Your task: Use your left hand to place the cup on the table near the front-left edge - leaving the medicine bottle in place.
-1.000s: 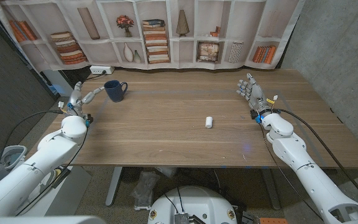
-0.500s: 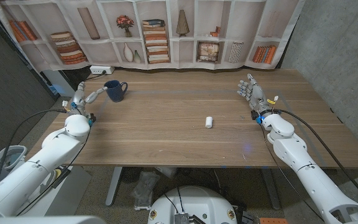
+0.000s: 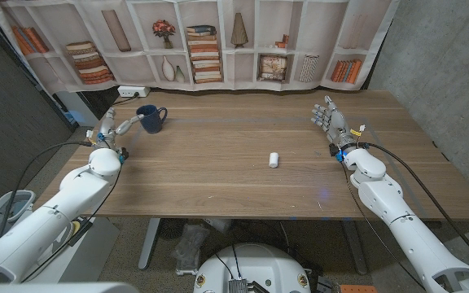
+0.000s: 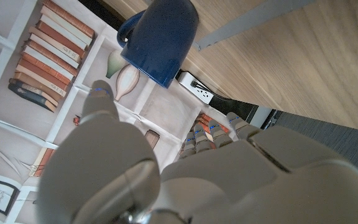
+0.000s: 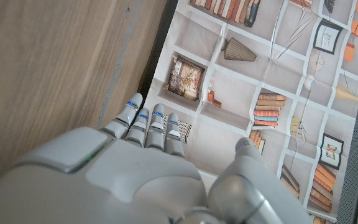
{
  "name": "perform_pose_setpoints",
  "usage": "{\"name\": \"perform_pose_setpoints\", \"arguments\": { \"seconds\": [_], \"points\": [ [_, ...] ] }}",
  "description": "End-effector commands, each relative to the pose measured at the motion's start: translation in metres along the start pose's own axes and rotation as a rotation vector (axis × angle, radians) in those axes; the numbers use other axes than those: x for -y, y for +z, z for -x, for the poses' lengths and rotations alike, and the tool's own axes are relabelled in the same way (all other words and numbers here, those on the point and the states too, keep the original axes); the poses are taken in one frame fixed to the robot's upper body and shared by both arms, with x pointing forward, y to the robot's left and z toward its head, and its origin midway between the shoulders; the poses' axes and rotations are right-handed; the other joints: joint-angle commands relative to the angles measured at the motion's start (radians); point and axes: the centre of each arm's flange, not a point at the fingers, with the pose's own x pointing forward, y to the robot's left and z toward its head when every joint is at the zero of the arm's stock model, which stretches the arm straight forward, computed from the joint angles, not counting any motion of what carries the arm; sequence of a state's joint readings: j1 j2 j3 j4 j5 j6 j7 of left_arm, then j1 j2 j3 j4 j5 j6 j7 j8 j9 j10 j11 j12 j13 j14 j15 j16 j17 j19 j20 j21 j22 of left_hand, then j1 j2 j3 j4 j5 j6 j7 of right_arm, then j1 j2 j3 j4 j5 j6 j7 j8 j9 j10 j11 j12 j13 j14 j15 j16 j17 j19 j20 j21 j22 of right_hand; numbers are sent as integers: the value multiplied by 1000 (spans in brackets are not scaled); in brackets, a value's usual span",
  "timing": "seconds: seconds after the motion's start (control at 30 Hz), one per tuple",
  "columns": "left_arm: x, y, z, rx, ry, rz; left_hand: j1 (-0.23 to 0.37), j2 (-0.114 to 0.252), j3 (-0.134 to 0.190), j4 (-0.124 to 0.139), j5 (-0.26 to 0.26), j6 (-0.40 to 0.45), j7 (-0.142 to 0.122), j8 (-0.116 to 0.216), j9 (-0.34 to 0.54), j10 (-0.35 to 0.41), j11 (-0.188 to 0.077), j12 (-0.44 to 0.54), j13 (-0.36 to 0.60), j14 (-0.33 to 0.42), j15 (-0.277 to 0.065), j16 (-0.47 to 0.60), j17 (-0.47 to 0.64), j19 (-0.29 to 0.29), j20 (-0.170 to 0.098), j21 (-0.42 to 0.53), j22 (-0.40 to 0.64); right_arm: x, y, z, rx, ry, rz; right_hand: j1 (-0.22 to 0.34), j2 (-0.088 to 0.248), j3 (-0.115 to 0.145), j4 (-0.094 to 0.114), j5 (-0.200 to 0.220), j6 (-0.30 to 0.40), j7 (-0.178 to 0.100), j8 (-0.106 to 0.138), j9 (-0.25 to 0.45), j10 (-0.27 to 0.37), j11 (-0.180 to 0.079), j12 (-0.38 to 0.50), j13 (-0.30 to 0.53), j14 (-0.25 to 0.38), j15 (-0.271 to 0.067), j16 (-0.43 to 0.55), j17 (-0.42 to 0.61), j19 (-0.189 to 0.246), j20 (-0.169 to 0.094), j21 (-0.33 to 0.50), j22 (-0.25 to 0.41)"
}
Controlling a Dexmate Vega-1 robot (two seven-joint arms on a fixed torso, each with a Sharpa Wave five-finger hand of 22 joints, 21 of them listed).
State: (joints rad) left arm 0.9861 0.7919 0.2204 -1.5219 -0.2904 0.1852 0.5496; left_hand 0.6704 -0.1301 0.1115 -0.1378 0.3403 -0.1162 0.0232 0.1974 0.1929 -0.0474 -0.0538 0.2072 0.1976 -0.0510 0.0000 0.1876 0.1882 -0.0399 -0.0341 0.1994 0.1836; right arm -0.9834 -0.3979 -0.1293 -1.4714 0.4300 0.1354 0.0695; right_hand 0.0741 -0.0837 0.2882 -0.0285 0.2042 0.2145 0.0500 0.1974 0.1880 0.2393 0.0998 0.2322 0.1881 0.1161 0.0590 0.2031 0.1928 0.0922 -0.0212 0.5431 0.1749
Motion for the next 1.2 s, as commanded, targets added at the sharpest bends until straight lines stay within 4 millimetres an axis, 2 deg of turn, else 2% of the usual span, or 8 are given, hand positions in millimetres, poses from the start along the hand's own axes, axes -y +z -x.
{"name": "perform_pose_setpoints", "arguments": {
  "seconds": [0.03,1.2],
  "points": [
    [5,-3,-11,-17,-25,-2,11,3,-6,-2,6,-8,0,5,5,-4,3,4,3,-3,2,6,4,-4,-2,7,2,-2,-1,-2,-4,-1,-1,5,12,-4,3,-3,8,-1,1,2,7,-2,-4,6,11,1,0,3,11,2,-6,1],
    [13,8,-24,0,-24,-58,8,6,-19,8,8,1,-2,8,5,-2,-2,6,3,3,3,9,6,0,1,9,3,-3,-5,1,-15,-7,-3,4,13,-7,1,-3,8,-1,0,2,6,-3,-5,6,11,2,-1,3,14,4,-19,2]
  ]
}}
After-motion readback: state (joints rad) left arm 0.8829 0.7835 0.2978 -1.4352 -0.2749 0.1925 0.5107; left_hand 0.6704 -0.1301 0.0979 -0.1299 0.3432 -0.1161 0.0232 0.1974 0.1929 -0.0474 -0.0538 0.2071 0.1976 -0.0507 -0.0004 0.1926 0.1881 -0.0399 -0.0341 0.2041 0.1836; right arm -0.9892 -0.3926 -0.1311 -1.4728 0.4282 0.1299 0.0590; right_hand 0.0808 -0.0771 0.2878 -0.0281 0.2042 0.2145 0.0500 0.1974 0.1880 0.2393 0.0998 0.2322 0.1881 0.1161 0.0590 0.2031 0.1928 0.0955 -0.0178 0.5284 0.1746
